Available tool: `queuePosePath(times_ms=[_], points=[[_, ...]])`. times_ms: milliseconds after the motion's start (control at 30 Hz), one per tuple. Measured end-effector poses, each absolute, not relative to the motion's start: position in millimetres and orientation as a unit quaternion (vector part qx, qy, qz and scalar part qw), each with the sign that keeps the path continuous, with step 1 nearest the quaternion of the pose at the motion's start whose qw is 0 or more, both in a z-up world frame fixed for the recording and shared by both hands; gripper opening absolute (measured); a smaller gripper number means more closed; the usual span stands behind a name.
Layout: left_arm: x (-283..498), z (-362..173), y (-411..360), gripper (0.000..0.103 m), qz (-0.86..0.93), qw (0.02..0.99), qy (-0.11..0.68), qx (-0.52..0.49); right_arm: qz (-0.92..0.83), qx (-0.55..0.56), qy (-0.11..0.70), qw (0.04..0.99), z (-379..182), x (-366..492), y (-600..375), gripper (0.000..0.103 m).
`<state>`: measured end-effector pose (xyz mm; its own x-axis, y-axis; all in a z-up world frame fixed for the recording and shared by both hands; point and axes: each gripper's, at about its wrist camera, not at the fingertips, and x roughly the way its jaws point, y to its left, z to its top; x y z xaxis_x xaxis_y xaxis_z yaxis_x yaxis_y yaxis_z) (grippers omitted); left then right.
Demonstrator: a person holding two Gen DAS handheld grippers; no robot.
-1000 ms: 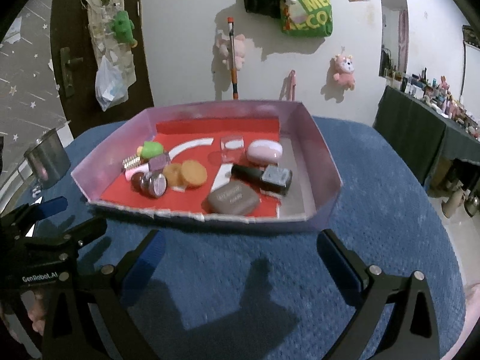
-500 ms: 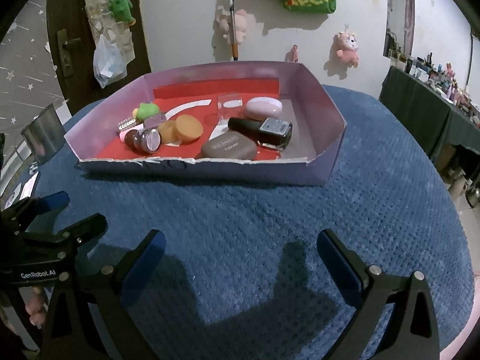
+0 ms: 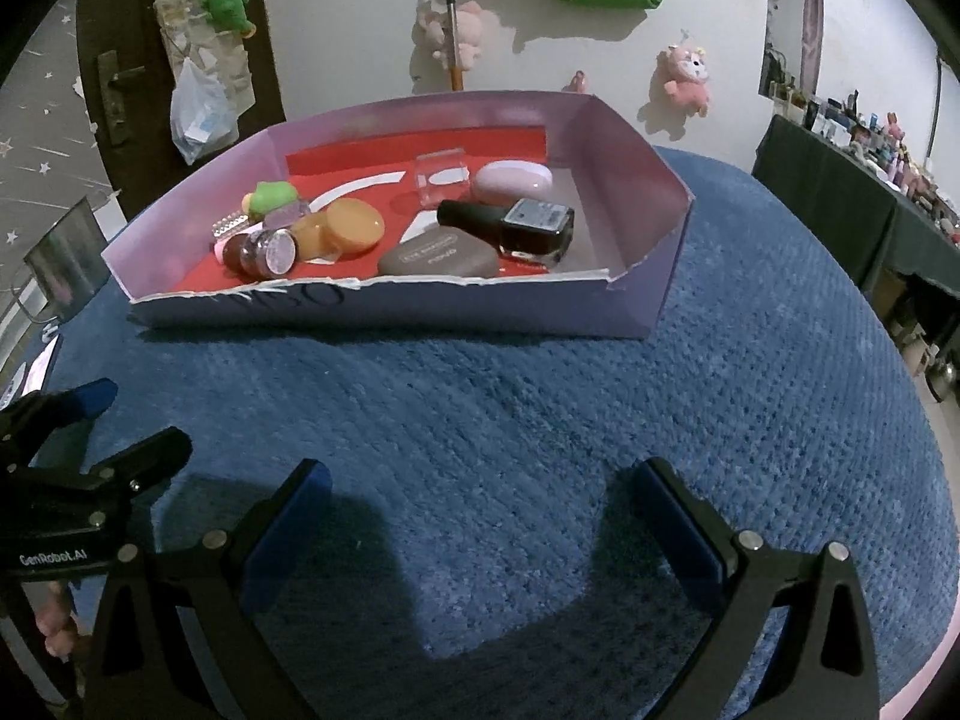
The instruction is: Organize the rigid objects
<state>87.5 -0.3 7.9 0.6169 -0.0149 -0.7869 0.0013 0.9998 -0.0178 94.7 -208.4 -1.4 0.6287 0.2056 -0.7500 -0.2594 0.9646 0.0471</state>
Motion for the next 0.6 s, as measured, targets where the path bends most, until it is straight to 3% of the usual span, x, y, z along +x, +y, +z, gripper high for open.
queuePosePath(times_ms=[600], points=[[88.1,8.2,0.1,0.103,-0.004,0.899,0.438,-0.006,0.118,-0.05,0.414,0.901,-3.0,97.5,-202.6,0.103]])
